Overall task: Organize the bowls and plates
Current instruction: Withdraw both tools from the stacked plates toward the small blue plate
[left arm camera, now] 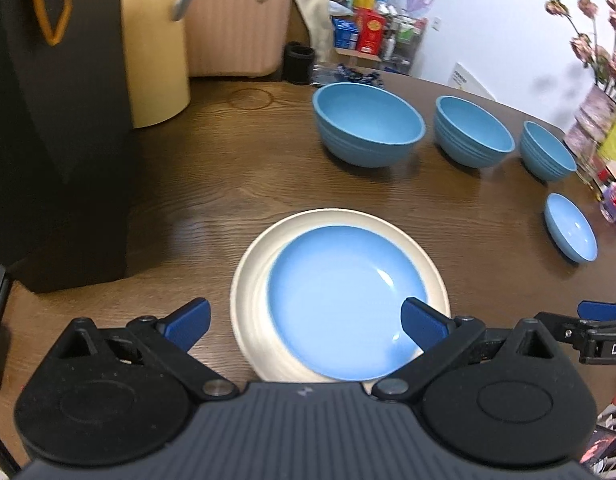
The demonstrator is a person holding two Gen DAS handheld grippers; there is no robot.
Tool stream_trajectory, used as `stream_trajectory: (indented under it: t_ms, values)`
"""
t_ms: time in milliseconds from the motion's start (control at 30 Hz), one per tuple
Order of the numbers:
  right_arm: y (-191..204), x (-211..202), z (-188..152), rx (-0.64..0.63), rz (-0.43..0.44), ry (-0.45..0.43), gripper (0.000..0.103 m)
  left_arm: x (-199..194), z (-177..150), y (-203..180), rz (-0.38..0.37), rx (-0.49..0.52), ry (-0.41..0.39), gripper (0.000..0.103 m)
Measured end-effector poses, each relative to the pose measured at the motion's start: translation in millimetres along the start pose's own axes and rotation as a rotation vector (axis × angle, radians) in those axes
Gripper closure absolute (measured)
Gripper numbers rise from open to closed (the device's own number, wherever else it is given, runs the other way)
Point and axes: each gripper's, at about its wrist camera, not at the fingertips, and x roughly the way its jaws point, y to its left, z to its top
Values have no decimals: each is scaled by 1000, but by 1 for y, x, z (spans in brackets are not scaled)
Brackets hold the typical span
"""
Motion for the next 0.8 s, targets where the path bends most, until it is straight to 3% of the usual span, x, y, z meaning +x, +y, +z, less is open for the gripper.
stream_trajectory:
  t_ms: [800]
  values:
    - [-167,-27,-1,188,-97,-37,0,36,28,-157,-87,123,5,0]
